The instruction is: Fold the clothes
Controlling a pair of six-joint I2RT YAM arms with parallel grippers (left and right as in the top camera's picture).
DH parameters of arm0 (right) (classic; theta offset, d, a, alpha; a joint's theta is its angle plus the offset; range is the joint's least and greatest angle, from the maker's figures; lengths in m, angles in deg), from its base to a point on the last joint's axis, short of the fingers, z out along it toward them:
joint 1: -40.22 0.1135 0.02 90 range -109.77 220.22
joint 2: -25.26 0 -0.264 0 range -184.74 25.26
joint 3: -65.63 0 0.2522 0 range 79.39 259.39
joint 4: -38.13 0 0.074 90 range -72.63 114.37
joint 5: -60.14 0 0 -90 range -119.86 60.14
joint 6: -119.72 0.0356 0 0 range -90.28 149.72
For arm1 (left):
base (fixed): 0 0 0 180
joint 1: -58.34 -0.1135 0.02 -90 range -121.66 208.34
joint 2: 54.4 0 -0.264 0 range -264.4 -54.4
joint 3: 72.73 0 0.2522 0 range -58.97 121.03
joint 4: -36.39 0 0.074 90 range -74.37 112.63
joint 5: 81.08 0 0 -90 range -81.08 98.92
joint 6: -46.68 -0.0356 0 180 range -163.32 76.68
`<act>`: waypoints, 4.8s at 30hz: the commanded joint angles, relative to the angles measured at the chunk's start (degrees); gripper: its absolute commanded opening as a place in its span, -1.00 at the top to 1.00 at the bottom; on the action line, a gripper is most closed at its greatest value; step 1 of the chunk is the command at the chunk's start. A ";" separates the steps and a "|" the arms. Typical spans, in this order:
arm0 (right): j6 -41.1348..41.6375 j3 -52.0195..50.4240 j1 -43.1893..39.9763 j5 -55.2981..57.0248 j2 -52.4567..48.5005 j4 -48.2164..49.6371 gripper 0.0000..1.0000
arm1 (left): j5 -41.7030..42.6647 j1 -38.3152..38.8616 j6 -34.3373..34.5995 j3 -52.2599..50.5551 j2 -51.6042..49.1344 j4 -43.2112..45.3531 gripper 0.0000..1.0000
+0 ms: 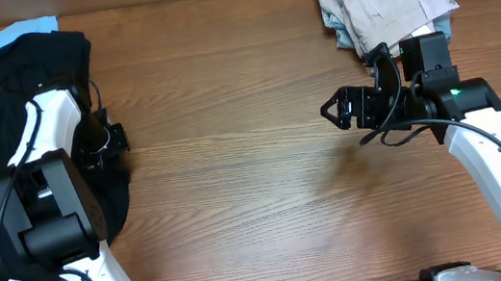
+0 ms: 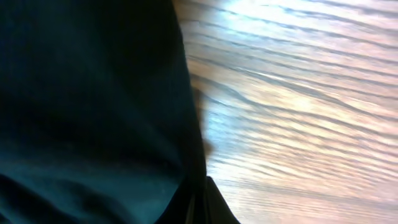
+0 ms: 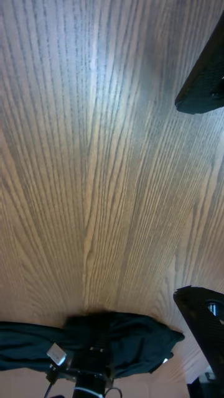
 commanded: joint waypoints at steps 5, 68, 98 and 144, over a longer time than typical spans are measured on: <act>-0.22 1.20 0.17 0.35 0.13 0.42 -0.81 | 10.71 1.95 -0.85 19.15 -0.31 -8.39 0.92; 1.51 -1.90 13.62 -4.39 -8.07 26.27 0.90 | 38.91 15.63 17.40 89.77 6.62 2.38 0.92; -4.59 48.70 -4.46 10.23 20.87 -28.44 0.92 | 40.61 -11.39 8.92 89.74 31.95 -4.09 0.92; -3.34 47.58 3.61 12.35 -39.80 0.57 -1.00 | 4.68 7.80 -0.87 79.84 -24.94 -9.42 -1.00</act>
